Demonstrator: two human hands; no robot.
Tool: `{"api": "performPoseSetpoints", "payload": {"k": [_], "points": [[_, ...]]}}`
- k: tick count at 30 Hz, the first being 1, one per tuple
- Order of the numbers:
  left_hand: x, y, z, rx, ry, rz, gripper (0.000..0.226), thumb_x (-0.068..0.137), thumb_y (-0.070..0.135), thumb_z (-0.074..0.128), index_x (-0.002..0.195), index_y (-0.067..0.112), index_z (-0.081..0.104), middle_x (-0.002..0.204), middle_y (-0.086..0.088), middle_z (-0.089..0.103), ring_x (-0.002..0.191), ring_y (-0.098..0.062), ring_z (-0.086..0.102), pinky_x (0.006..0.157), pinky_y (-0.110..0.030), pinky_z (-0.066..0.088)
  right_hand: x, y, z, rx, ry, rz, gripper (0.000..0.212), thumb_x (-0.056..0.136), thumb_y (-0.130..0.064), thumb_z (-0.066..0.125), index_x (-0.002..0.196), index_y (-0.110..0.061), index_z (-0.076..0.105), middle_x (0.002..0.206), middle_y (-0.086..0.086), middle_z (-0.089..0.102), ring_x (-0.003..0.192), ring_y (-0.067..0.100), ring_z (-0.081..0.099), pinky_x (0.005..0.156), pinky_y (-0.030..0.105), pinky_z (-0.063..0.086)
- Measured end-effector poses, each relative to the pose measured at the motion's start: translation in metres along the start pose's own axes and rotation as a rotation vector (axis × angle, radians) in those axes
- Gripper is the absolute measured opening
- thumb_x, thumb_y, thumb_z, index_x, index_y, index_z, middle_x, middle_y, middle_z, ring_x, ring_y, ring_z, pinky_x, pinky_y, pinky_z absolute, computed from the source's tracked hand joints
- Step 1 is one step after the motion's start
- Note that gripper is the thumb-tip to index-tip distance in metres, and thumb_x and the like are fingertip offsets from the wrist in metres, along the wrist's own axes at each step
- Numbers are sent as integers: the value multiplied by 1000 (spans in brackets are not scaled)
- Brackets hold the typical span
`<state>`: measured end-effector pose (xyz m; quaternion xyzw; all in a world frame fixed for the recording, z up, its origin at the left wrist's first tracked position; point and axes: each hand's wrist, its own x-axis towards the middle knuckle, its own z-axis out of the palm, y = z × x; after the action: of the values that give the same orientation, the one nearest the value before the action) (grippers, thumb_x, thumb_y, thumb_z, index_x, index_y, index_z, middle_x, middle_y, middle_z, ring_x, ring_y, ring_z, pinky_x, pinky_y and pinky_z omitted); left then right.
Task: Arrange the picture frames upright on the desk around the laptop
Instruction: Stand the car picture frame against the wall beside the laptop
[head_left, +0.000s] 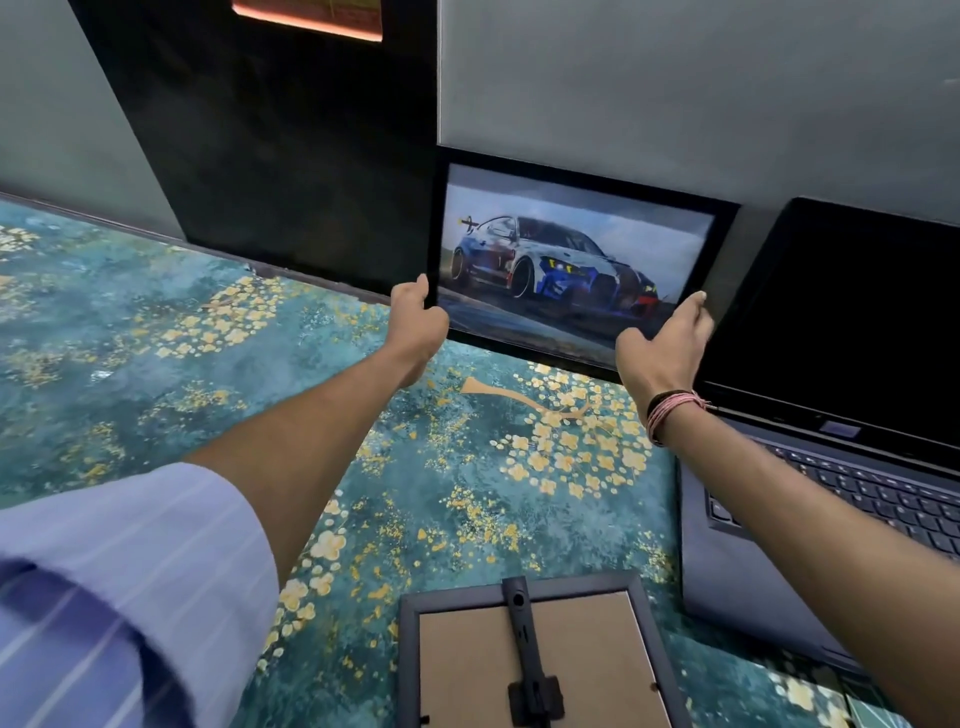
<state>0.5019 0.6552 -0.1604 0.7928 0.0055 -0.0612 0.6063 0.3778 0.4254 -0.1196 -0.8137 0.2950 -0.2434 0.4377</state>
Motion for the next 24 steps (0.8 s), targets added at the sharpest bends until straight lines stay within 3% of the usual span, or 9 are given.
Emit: {"api": "performPoseSetpoints", "payload": {"k": [2, 4, 9, 11, 14, 18, 24], "points": [[-4, 3, 0, 18, -2, -18, 77, 96, -11, 42, 166, 7, 16, 166, -10, 28, 120, -13, 44, 78, -6, 41, 1, 0, 0, 12, -10, 7, 93, 84, -17, 54, 161, -10, 3, 167, 6, 10, 149, 28, 27, 117, 33, 25], [-11, 9, 0, 29, -12, -33, 80, 97, -9, 45, 167, 9, 11, 172, -6, 19, 136, -16, 39, 100, -20, 34, 1, 1, -2, -1, -35, 3, 93, 87, -18, 55, 161, -9, 0, 168, 7, 7, 152, 28, 23, 119, 33, 22], [-40, 13, 9, -16, 82, -89, 86, 95, -2, 53, 168, 12, 9, 174, -6, 15, 155, -27, 29, 121, -39, 33, -18, 1, -11, -48, -112, -9, 92, 89, -15, 54, 159, -4, -5, 169, 15, 0, 157, 29, 9, 123, 34, 12], [-67, 10, 17, -28, 108, -88, 84, 94, 0, 53, 168, 13, 15, 173, -4, 17, 155, -25, 28, 122, -38, 31, -35, 4, -19, -18, -122, -10, 88, 87, -17, 54, 160, -5, 5, 167, 15, 15, 153, 31, 20, 125, 37, 18], [-116, 0, 31, -67, 82, -106, 82, 94, 0, 55, 167, 13, 20, 173, -5, 22, 155, -24, 31, 112, -28, 31, -62, 15, -37, 57, -177, 20, 79, 85, -23, 57, 156, -10, 26, 157, 15, 41, 142, 31, 43, 118, 43, 36], [-190, -2, 47, -115, -10, -117, 81, 92, -2, 57, 165, 8, 24, 171, -10, 29, 156, -26, 31, 126, -42, 29, -99, 35, -78, 134, -255, 31, 68, 88, -25, 62, 150, -17, 36, 151, 13, 49, 136, 27, 50, 115, 46, 41], [-301, 38, 87, -174, -93, -114, 64, 95, 3, 63, 156, 4, 46, 160, -10, 49, 148, -23, 46, 113, -32, 39, -143, 60, -181, 270, -246, 85, 57, 93, -15, 65, 145, -8, 43, 144, 17, 53, 126, 22, 57, 111, 40, 46]]}}
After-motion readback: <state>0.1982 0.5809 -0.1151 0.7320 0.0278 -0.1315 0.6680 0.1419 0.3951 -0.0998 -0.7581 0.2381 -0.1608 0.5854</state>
